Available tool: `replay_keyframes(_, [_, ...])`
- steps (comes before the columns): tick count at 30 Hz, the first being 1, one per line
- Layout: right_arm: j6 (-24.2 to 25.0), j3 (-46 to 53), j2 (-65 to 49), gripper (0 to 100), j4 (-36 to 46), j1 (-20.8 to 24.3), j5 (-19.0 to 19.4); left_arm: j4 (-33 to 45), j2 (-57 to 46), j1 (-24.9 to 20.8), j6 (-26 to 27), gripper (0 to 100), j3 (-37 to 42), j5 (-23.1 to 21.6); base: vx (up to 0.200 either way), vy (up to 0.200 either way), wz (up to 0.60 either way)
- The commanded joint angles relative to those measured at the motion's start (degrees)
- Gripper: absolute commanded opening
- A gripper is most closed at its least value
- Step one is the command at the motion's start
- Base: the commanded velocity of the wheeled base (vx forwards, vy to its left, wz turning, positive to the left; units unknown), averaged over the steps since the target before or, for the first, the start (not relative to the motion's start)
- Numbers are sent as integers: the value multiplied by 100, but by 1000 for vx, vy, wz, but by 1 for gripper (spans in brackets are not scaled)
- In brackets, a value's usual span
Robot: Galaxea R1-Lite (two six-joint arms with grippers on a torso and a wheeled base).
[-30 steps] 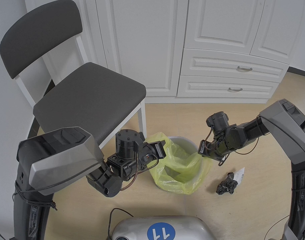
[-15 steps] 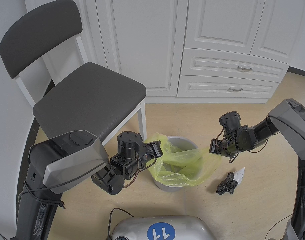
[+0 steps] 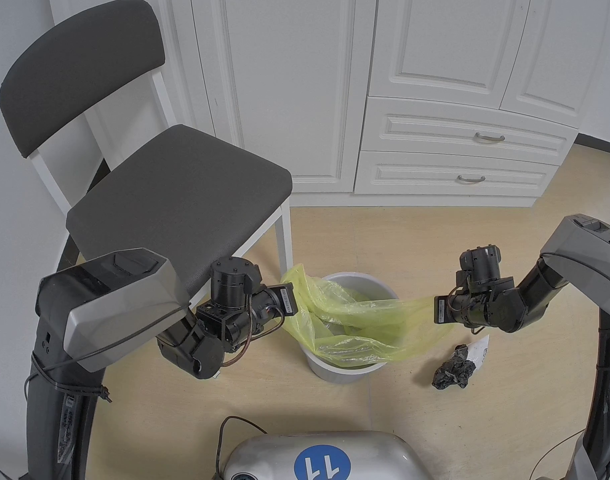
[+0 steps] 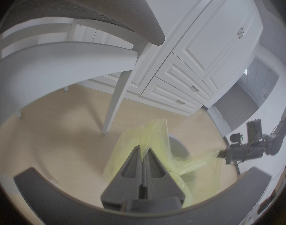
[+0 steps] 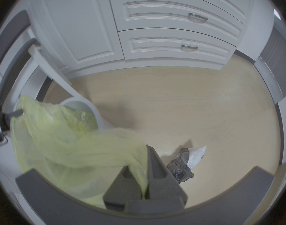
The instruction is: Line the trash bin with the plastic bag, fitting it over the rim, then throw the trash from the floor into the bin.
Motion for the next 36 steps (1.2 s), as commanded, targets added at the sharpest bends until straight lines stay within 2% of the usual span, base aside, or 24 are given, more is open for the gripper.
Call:
replay_keyframes(1, [-324, 368, 55, 0, -301, -191, 1, -6, -115, 188, 388, 0, 369, -72, 0, 0, 0])
replay_keyframes(6, [-395, 376, 90, 0, -363, -271, 1, 3, -98, 188, 520, 0, 501, -98, 0, 0, 0])
replay_keyframes(12, [-544, 491, -50, 0, -354, -367, -8, -50, -124, 249, 529, 0, 817, -625, 0, 0, 0])
replay_keyframes(14, [-623, 605, -147, 0, -301, -358, 1, -50, -150, 267, 546, 0, 879, -669, 0, 0, 0])
replay_keyframes(20, [-1124, 1044, -332, 0, -293, -227, 1, 29, -265, 285, 845, 0, 1160, -722, 0, 0, 0])
replay_keyframes(22, [-1440, 1290, -472, 0, -284, -174, 9, 29, -449, 372, 1214, 0, 1573, -1109, 0, 0, 0])
replay_keyframes(23, [-1440, 1290, -472, 0, -284, -174, 9, 29, -449, 372, 1214, 0, 1573, -1109, 0, 0, 0])
replay_keyframes(24, [-1599, 1422, -551, 0, -284, -165, 18, 55, -564, 416, 1328, 0, 1749, -1355, 0, 0, 0])
replay_keyframes(25, [-1695, 1493, -587, 0, -275, -148, 18, 90, -607, 425, 1372, 0, 1810, -1416, 0, 0, 0])
replay_keyframes(32, [-2091, 1809, -675, 0, -240, -33, 18, 477, -704, 434, 1407, 0, 1819, -1452, 0, 0, 0])
replay_keyframes(36, [-2372, 1844, -842, 0, 287, -42, 18, 486, -704, 460, 1416, 0, 1819, -1460, 0, 0, 0])
